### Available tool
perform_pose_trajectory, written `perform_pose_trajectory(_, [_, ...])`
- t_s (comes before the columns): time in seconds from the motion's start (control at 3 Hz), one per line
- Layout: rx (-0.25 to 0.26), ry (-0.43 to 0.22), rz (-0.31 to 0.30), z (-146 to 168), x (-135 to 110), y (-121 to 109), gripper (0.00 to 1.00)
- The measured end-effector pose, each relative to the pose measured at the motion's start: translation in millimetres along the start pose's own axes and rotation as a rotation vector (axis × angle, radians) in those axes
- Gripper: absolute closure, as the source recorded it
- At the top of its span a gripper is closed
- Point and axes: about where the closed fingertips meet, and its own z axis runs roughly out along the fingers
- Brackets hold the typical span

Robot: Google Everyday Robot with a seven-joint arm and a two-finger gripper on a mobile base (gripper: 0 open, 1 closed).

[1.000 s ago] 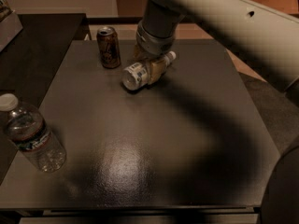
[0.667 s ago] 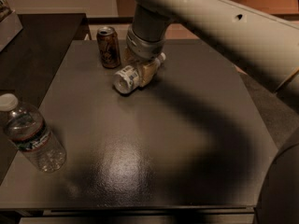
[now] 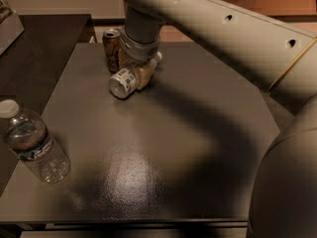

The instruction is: Move blue plastic bottle near orange can

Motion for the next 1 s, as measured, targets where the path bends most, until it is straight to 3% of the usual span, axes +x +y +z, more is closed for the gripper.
perform_pose_trajectory(1.0, [-0.012,0.032,-0.002,15,17,-7,0.13])
